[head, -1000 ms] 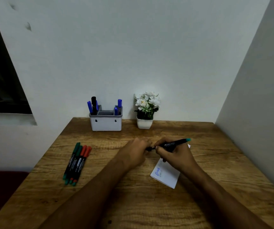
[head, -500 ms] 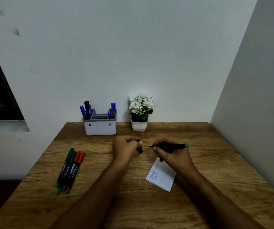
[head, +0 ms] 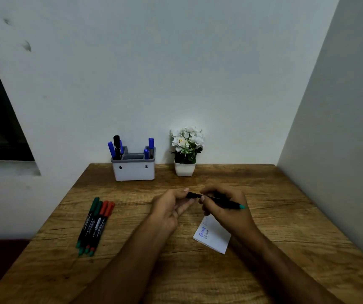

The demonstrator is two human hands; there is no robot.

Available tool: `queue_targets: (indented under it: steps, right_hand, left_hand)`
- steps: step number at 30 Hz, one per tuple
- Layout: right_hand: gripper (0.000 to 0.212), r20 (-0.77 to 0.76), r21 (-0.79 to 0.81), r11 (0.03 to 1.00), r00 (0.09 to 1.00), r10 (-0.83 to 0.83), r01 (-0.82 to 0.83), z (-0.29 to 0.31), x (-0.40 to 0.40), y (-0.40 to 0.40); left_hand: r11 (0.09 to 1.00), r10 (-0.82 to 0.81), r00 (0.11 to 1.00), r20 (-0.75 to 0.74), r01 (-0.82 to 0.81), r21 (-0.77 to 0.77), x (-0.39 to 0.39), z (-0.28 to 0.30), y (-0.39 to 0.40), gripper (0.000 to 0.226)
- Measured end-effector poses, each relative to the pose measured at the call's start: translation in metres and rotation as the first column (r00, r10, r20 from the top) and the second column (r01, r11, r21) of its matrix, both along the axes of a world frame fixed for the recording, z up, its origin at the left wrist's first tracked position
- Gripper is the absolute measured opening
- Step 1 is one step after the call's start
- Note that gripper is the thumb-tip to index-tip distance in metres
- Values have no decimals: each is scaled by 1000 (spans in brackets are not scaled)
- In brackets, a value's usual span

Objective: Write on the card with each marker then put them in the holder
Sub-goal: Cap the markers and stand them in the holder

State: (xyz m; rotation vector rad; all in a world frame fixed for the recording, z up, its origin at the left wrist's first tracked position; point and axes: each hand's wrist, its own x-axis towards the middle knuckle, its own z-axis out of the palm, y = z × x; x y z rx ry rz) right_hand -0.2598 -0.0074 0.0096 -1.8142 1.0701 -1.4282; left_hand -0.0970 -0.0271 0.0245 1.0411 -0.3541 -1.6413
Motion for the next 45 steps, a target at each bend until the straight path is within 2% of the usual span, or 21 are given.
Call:
queue_targets:
  steps: [2,8,15,21,23,25,27,29,31,33,36,39,42,45]
  right_hand:
    - [13,19,10,1000,1000,-6,5,-1,2,-1]
    - [22,41,-62,996,997,-59,62,-3,4,-13]
    - [25,152,-8,1000,988,-16,17,3,30,-26]
    - [9,199,68,986,970,138,-154,8,59,-34]
    - [15,251,116,979,958,137,-170,8,65,-34]
    - [17,189,113,988,978,85,-108,8,72,-41]
    - [22,-16,55,998,999,37,-36,7,83,-53]
    - [33,-212,-14,1000,977,23,-27,12,98,-59]
    - [35,-344,-105,993,939,15,-54,24,117,-65]
    - [26,-426,-162,984,905,1,-77,39,136,-73]
    - [2,-503,-213,975,863,-53,-64,57,161,-92]
    - [11,-516,-242,970,846,-135,7,67,182,-111]
    - [13,-488,-231,971,857,-166,56,73,196,-124]
    - [15,-471,-196,978,868,-156,70,75,203,-131]
  left_hand:
    - [1000,-13,1000,-14,12,-7,-3,2,2,16]
    - [1000,3,999,-35,-4,-22,-7,7,10,21]
    - [973,223,971,-86,-228,-44,-1,15,6,25]
    - [909,402,915,35,-394,-136,32,23,-4,22]
    - [854,494,863,103,-459,-245,50,29,-7,21]
    - [787,577,791,205,-469,-401,67,33,-9,24]
    - [732,625,715,314,-395,-555,80,35,-10,31]
    - [689,647,670,365,-306,-657,87,39,-11,37]
    - [656,663,634,399,-235,-717,95,40,-13,36]
    - [651,680,563,470,-169,-740,105,40,-18,29]
    - [658,708,406,578,-83,-748,124,39,-27,23]
    - [632,758,220,614,-18,-775,138,45,-36,19]
    - [624,770,135,624,50,-780,145,56,-46,18]
    - [680,726,41,687,111,-725,148,61,-59,11]
